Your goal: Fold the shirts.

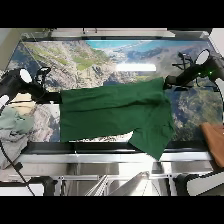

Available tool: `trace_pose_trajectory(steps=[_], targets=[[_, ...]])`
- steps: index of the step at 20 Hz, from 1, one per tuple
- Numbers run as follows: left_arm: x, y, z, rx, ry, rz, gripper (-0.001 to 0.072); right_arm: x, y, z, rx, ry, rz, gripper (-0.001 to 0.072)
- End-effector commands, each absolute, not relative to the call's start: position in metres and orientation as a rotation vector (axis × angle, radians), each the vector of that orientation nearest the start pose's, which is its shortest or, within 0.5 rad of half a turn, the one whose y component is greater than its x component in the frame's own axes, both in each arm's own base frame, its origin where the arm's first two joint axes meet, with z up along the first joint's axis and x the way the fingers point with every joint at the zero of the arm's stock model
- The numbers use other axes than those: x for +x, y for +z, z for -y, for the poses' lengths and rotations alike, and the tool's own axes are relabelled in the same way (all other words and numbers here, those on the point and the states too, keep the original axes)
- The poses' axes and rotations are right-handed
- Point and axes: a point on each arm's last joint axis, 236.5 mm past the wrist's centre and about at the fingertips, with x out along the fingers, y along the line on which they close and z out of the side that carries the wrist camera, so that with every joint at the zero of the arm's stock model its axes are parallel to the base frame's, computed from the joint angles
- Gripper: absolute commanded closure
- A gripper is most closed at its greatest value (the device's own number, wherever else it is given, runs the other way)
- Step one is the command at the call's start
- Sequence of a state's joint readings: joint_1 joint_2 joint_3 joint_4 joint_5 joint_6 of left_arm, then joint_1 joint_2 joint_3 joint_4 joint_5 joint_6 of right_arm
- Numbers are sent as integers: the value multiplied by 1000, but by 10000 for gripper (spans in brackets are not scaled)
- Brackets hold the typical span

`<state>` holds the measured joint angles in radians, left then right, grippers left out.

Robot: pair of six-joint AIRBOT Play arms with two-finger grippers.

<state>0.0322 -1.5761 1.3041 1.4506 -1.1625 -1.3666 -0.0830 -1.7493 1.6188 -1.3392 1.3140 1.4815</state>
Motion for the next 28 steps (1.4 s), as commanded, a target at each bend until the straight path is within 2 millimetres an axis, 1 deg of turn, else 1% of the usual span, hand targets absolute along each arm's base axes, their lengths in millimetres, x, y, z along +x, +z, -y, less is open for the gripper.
trace_pose_trajectory(steps=[1,2,3,4,5,6,7,9,10,11,12,14,16,17,19,21,22,24,25,27,28], targets=[[409,-37,10,-71,-115,-1475,-8,441,-33,-5,232,118,-1525,-6],[405,-25,4,-93,-96,-1485,-7,433,-27,2,264,95,-1545,-4],[398,-14,-5,-117,-72,-1487,-5,422,-20,6,288,97,-1572,-3],[387,-7,-14,-147,-45,-1486,3,415,-13,4,338,115,-1566,-2],[370,-5,-23,-173,-20,-1488,3,406,-8,3,372,132,-1542,0],[344,-8,-31,-210,12,-1504,4,394,-6,6,391,121,-1519,1],[316,-15,-33,-289,25,-1523,3,382,-7,7,414,112,-1499,0],[273,-30,-14,-547,-27,-1541,4,357,-9,-5,488,141,-1459,0],[257,-38,-10,-647,-41,-1543,4,348,-9,-11,503,160,-1443,1],[243,-47,-9,-715,-43,-1553,26,341,-10,-15,503,168,-1431,1],[234,-56,-7,-752,-56,-1569,78,336,-9,-16,499,171,-1427,1],[222,-77,4,-781,-101,-1611,80,337,1,-24,516,201,-1398,0],[213,-93,18,-749,-181,-1696,80,337,11,-26,517,210,-1371,1],[214,-99,22,-732,-203,-1719,80,336,14,-27,515,213,-1365,1],[225,-109,29,-688,-227,-1742,80,333,21,-28,506,218,-1354,1],[236,-111,41,-650,-267,-1746,80,333,27,-28,500,218,-1336,1],[242,-110,51,-643,-289,-1736,81,333,29,-28,499,218,-1333,2],[249,-113,63,-603,-306,-1719,85,331,28,-27,492,215,-1339,1],[250,-113,67,-583,-316,-1718,203,329,26,-24,479,207,-1347,1],[251,-114,72,-558,-329,-1712,536,320,22,-20,453,196,-1386,1],[250,-111,72,-544,-348,-1705,676,310,19,-20,447,201,-1428,1]])
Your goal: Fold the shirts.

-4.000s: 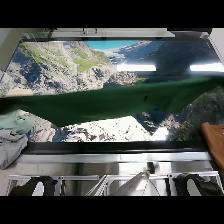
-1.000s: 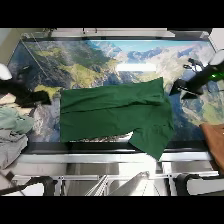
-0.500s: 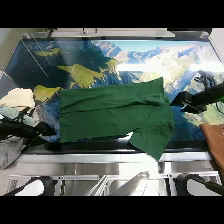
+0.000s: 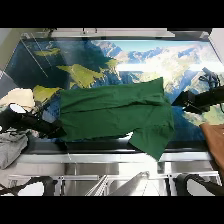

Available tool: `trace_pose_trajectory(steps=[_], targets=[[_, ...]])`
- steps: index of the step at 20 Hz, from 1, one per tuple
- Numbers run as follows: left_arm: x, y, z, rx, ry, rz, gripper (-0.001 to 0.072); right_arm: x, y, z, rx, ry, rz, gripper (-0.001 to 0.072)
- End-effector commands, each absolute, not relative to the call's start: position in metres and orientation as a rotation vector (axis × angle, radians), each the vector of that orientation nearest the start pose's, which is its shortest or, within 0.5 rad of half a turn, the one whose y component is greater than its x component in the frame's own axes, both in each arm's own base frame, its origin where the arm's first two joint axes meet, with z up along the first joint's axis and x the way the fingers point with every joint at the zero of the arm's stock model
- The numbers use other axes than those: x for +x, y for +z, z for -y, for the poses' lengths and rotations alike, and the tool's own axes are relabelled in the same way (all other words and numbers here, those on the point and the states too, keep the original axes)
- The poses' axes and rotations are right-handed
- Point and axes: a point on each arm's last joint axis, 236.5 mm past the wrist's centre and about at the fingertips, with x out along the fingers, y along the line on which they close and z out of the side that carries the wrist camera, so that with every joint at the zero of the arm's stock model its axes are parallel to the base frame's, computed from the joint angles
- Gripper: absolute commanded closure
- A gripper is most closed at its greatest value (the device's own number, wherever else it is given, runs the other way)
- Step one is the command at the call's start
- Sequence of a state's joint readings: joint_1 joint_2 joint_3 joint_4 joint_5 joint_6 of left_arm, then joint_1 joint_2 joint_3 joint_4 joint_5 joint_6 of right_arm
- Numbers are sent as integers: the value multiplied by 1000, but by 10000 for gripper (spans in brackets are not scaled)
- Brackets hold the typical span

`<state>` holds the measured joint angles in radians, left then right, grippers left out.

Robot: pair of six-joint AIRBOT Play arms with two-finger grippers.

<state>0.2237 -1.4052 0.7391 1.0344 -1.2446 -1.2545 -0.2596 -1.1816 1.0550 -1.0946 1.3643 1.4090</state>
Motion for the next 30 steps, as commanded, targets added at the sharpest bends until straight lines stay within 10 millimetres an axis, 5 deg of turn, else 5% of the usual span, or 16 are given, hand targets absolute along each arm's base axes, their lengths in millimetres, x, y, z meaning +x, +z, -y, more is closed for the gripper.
trace_pose_trajectory(steps=[1,5,10,18,23,24,25,26,27,30], targets=[[250,-105,70,-528,-368,-1686,683,300,13,-19,440,192,-1457,2],[270,-64,43,-527,-302,-1502,684,251,-39,-10,551,100,-1583,2],[278,-31,24,-524,-241,-1367,684,234,-71,-7,688,32,-1588,2],[266,-42,51,-496,-324,-1467,685,208,-107,-78,797,92,-1646,48],[280,-22,46,-448,-301,-1347,685,201,-109,-108,727,148,-1683,48],[283,-16,45,-438,-293,-1314,685,197,-109,-114,708,163,-1696,74],[285,-12,44,-436,-286,-1296,685,194,-109,-119,689,181,-1706,237],[286,-10,44,-433,-283,-1283,686,191,-108,-122,673,199,-1715,567],[285,-8,44,-432,-283,-1279,685,190,-105,-123,665,211,-1718,685],[280,-9,46,-434,-293,-1301,685,175,-92,-113,566,240,-1727,686]])
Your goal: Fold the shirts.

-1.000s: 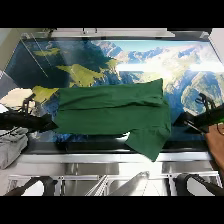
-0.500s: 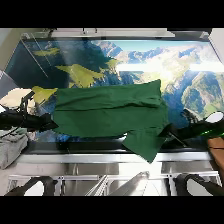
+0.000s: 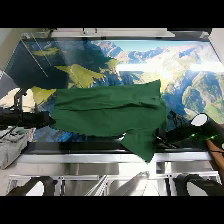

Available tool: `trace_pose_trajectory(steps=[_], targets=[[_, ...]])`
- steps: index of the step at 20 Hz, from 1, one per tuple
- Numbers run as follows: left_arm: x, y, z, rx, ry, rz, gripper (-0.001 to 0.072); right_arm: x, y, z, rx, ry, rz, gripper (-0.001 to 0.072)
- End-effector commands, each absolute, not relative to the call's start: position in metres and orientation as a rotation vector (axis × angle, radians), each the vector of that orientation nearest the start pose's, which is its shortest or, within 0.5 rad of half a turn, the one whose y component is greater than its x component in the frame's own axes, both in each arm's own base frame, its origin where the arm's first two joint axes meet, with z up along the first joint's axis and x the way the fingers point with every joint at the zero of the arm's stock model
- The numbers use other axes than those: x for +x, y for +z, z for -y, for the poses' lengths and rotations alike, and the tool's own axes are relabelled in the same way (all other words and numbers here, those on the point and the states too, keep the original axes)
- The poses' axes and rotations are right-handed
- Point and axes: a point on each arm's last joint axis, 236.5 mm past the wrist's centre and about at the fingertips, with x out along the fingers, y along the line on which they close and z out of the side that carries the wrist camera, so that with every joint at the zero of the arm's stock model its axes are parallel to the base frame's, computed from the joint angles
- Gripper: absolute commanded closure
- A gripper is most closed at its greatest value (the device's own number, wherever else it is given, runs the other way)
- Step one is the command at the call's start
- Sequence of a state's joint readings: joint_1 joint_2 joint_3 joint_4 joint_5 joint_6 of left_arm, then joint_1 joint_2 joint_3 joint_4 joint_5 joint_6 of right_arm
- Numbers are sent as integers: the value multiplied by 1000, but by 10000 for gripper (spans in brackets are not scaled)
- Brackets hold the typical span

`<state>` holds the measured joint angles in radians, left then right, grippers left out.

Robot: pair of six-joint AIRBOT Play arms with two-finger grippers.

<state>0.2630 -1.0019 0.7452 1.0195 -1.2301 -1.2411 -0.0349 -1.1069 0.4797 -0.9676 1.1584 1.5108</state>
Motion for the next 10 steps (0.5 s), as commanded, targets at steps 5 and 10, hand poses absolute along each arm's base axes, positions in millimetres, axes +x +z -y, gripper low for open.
trace_pose_trajectory(steps=[5,10], targets=[[279,-9,46,-435,-295,-1306,685,164,-65,-81,355,222,-1627,686],[251,-8,53,-443,-328,-1407,687,132,-48,-86,344,272,-1704,686]])
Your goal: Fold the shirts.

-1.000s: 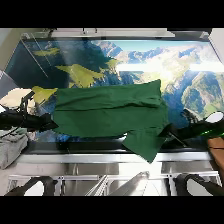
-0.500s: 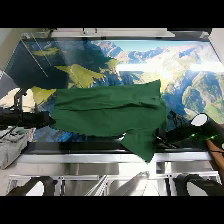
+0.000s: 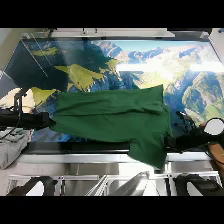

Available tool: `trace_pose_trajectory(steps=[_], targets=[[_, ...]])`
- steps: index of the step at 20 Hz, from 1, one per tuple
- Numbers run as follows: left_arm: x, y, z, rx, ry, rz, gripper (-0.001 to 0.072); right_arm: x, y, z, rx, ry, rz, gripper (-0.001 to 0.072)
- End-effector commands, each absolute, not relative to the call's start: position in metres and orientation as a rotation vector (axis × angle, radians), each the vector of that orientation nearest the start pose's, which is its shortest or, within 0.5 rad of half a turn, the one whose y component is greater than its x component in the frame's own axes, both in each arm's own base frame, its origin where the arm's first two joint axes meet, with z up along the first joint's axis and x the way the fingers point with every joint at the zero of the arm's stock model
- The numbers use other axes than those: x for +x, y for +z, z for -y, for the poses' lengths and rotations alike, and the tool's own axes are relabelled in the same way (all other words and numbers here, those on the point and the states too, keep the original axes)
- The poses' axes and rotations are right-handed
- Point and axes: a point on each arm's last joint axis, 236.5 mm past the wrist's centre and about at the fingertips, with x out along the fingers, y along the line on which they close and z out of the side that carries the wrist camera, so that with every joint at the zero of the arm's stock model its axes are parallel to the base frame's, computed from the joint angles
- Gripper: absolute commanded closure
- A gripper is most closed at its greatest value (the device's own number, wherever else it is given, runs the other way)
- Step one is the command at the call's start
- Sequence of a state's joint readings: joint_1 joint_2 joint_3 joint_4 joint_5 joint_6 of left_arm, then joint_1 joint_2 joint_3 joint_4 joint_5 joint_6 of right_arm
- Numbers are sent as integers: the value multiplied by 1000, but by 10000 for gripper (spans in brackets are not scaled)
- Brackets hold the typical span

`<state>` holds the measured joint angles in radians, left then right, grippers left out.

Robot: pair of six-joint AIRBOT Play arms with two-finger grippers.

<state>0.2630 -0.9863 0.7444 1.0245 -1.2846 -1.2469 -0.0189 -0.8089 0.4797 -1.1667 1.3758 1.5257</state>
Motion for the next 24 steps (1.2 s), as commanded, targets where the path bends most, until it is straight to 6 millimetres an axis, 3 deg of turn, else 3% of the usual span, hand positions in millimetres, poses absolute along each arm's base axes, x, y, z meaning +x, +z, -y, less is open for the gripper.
trace_pose_trajectory(steps=[1,3,5,7,9,12,16,20,24], targets=[[243,-7,48,-423,-295,-1415,687,128,-40,-86,339,277,-1685,686],[243,1,28,-369,-182,-1356,687,131,-21,-86,343,265,-1594,686],[269,24,19,-355,-141,-1239,688,149,-4,-85,330,261,-1498,686],[298,38,15,-333,-149,-1220,688,177,6,-84,316,268,-1444,686],[333,39,12,-324,-158,-1228,688,222,13,-81,303,266,-1371,686],[373,24,7,-328,-169,-1282,687,291,17,-84,303,285,-1314,686],[400,-2,1,-346,-169,-1336,687,363,12,-99,367,334,-1301,686],[426,-20,-6,-353,-160,-1345,687,401,1,-112,355,356,-1309,686],[438,-38,-15,-344,-137,-1377,695,434,8,-133,312,375,-1216,686]])
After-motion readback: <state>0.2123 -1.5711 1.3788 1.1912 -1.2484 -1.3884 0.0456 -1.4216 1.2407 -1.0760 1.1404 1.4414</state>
